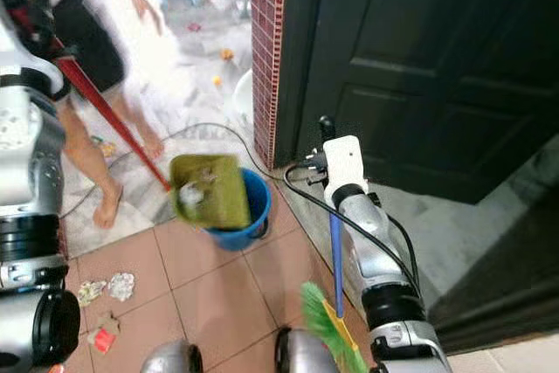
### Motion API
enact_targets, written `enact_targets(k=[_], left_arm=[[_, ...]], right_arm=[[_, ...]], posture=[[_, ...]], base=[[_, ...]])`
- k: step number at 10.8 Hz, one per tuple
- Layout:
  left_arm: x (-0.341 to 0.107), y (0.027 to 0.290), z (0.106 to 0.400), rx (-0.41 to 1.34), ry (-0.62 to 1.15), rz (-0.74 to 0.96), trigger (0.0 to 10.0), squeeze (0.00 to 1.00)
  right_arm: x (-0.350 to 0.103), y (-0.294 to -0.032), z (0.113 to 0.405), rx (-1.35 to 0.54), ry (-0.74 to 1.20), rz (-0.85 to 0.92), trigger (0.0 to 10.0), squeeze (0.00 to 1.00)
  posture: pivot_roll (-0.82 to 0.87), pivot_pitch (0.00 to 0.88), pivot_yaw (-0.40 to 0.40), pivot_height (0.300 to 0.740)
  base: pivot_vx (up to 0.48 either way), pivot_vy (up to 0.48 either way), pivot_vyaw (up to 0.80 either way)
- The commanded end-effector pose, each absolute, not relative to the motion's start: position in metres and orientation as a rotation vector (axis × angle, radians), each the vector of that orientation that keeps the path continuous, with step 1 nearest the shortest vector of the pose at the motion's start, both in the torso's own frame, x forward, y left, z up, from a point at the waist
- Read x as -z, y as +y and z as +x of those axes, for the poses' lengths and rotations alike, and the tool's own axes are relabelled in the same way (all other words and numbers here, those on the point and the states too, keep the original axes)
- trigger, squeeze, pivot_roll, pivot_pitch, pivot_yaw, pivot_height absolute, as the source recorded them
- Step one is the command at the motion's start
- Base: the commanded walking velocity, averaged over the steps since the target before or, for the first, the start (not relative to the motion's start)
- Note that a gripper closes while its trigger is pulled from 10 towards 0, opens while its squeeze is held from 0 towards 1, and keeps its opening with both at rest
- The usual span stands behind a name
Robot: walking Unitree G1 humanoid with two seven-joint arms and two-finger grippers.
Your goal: Sweep floor
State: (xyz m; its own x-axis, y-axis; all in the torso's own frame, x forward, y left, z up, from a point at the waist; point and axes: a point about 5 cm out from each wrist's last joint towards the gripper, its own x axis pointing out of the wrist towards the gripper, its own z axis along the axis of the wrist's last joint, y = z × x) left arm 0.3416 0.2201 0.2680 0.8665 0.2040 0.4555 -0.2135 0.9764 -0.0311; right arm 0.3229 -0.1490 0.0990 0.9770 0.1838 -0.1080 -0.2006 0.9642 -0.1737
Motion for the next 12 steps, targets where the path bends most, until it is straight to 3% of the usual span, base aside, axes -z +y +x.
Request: enact_targets(k=[1, 5, 7, 10, 12], left_arm=[[-0.289, 0.212, 0.333, -0.174, -0.596, 0.070, 10.0, 0.00], [-0.271, 0.128, 0.322, 0.251, -0.609, 0.258, 10.0, 0.00], [-0.231, 0.072, 0.301, 0.652, -0.517, 0.470, 10.0, 0.00], [-0.225, 0.068, 0.299, 0.692, -0.518, 0.590, 10.0, 0.00], [-0.229, 0.071, 0.301, 0.660, -0.527, 0.582, 10.0, 0.00]], right_arm=[[-0.106, -0.149, 0.325, -0.195, 0.062, -0.189, 10.0, 0.00], [-0.105, -0.148, 0.325, -0.199, 0.064, -0.187, 10.0, 0.00], [-0.104, -0.147, 0.325, -0.197, 0.065, -0.186, 10.0, 0.00], [-0.104, -0.147, 0.325, -0.197, 0.065, -0.185, 10.0, 0.00], [-0.103, -0.146, 0.325, -0.200, 0.066, -0.187, 10.0, 0.00]], posture=[[-0.08, 0.088, 0.000, 0.740], [-0.07, 0.090, -0.001, 0.740], [-0.07, 0.088, 0.004, 0.740], [-0.07, 0.086, 0.005, 0.740], [-0.06, 0.085, 0.004, 0.740]], base=[[0.000, 0.000, 0.00], [0.000, 0.000, 0.00], [0.000, 0.000, 0.00], [0.000, 0.000, 0.00], [0.000, 0.000, 0.00]])
